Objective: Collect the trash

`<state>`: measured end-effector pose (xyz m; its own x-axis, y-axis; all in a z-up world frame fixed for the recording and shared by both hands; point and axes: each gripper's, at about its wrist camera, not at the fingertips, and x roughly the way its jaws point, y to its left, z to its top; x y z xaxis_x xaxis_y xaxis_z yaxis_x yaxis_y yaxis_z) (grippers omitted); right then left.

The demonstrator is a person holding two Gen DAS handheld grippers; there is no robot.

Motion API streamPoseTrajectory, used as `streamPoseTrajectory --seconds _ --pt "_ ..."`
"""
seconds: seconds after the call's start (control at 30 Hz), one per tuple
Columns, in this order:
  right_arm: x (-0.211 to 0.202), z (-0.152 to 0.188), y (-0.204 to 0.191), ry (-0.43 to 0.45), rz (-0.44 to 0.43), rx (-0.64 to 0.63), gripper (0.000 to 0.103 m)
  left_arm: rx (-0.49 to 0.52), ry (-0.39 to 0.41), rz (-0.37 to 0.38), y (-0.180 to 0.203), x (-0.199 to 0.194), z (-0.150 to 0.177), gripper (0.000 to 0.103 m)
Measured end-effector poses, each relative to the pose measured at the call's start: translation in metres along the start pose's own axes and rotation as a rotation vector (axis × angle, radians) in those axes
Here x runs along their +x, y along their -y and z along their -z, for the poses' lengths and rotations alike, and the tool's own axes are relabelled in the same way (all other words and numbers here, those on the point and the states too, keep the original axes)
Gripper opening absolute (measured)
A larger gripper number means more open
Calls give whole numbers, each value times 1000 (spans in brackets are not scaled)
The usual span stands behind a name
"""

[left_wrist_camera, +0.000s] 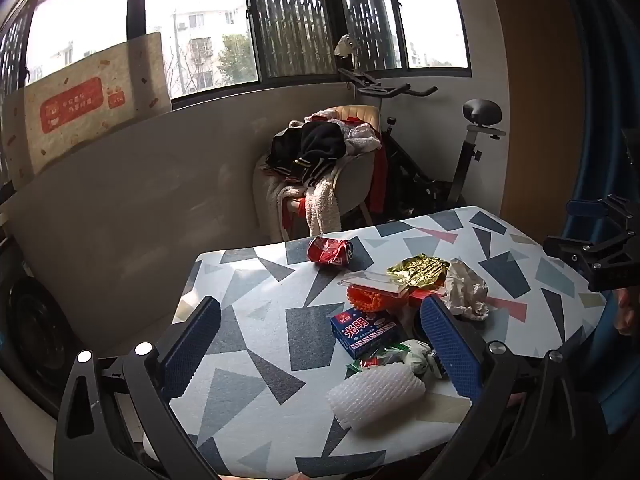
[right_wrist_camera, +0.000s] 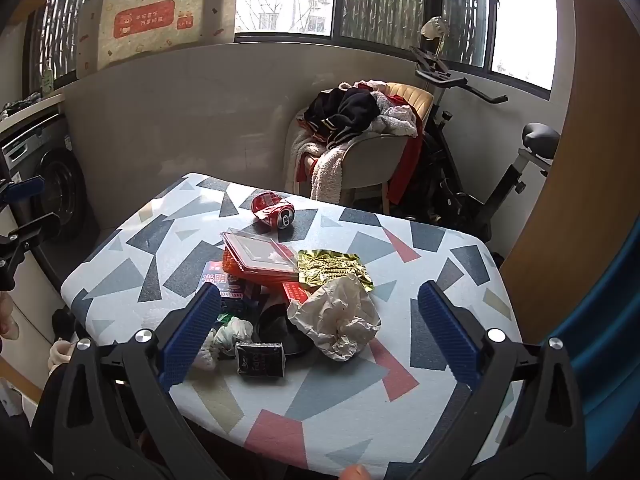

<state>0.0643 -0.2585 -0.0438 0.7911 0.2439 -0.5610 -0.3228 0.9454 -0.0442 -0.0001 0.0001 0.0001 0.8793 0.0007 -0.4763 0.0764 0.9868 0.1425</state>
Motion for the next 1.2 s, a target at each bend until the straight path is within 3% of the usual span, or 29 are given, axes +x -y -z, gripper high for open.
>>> streamPoseTrajectory --seconds 1.2 --pt "0 0 0 2 2 -2 97 10 0 -3 3 2 -1 98"
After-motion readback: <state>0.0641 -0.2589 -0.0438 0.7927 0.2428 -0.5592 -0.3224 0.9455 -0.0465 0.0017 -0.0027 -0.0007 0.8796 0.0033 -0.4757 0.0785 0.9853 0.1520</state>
